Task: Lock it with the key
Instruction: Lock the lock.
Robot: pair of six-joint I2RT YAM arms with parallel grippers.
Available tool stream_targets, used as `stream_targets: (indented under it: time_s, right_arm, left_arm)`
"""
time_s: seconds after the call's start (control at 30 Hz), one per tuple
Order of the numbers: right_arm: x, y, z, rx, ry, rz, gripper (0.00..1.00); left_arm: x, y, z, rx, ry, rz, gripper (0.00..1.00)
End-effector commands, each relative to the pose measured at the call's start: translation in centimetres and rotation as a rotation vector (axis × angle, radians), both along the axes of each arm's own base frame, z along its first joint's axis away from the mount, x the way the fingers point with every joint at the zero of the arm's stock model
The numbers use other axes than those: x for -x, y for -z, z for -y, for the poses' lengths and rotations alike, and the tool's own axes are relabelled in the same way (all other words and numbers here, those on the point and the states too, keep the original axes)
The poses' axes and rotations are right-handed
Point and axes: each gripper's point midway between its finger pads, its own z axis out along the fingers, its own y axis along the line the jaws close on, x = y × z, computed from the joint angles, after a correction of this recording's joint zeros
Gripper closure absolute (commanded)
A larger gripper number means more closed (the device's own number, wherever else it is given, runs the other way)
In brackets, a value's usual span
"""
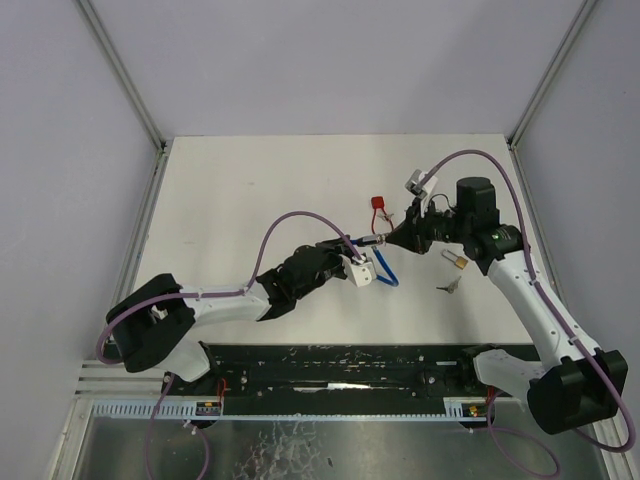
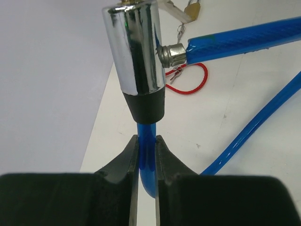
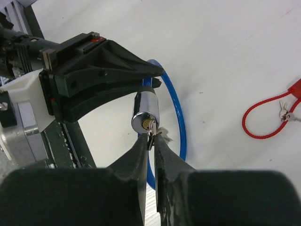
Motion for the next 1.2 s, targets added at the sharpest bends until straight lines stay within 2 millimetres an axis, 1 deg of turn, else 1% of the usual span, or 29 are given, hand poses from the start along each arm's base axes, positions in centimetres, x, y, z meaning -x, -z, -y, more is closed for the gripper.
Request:
stream_targets:
  time_s: [0.0,0.13,0.2,0.23,0.33,0.43,0.47,0.5,0.53,0.57,0.6,0.67,0.77,0.83,0.9,1.0,1.1,1.17]
  right_arm:
    - [0.7,-0.5,-0.3,0.075,-0.109,0.162,0.9]
    - [1.0,0.0,-0.3,0.173,-0.224,0.324,0.95]
    - [1.2,-0.1,-0.3,0.2,-0.281,0.415,0.97]
    - [1.4,-0.2,-0.3,0.212,-0.312,0.461,1.0]
    - [2.2,-0.3,-0.1,0.265,-0.437,0.64,1.0]
    - [2.6,-0.3,0.4,0.34,-0.524,0.795,1.0]
    - [2.6,-0.3,0.6,0.361,-0.539,0.827,0.99]
    - [2.6,-0.6,0.7,0.368,-0.542,0.853,0.93]
    - [2.5,-1.0,0.7,0.37,-0.536,0.868,0.84]
    - [2.6,-1.3,0.7,0.364,-0.526,0.871,0.72]
    - [2.6,-1.6,0.6,0.35,-0.506,0.859,0.65]
    - [2.9,-2.4,0.5,0.306,-0.46,0.822,0.56]
    - [3.7,-2.8,0.2,0.254,-0.458,0.797,0.45]
    - [4.1,-3.2,0.1,0.204,-0.441,0.765,0.41]
    - [4.3,-3.5,-0.1,0.144,-0.407,0.693,0.39]
    - [3.6,-3.9,-0.3,0.081,-0.324,0.583,0.35]
    - [2.9,-3.5,-0.6,0.058,-0.298,0.531,0.36]
    - [2.4,-3.0,-0.6,0.058,-0.285,0.509,0.38]
  left_arm:
    - [0.3,0.8,-0.4,-0.028,0.004,-0.034,1.0]
    - [0.4,0.7,-0.5,-0.027,0.006,-0.034,1.0]
    - [0.4,0.6,-0.4,-0.024,0.008,-0.034,1.0]
    - [0.5,0.6,-0.4,-0.024,0.01,-0.034,1.0]
    - [0.5,0.6,-0.5,-0.023,0.012,-0.035,1.0]
    - [0.6,0.5,-0.5,-0.021,0.015,-0.036,1.0]
    - [0.6,0.6,-0.5,-0.022,0.014,-0.037,1.0]
    - [0.7,0.6,-0.5,-0.022,0.015,-0.038,1.0]
    - [0.6,0.6,-0.5,-0.022,0.014,-0.037,1.0]
    - [0.6,0.6,-0.5,-0.022,0.014,-0.037,1.0]
    - [0.7,0.6,-0.5,-0.022,0.016,-0.038,1.0]
    - [0.7,0.5,-0.5,-0.02,0.014,-0.037,1.0]
    - [0.7,0.6,-0.5,-0.02,0.015,-0.039,1.0]
    - [0.7,0.5,-0.6,-0.017,0.015,-0.037,1.0]
    - [0.7,0.4,-0.6,-0.012,0.016,-0.037,1.0]
    - [0.7,0.4,-0.6,-0.012,0.016,-0.036,1.0]
    - [0.7,0.5,-0.6,-0.014,0.015,-0.039,1.0]
    - [0.7,0.5,-0.6,-0.013,0.016,-0.039,1.0]
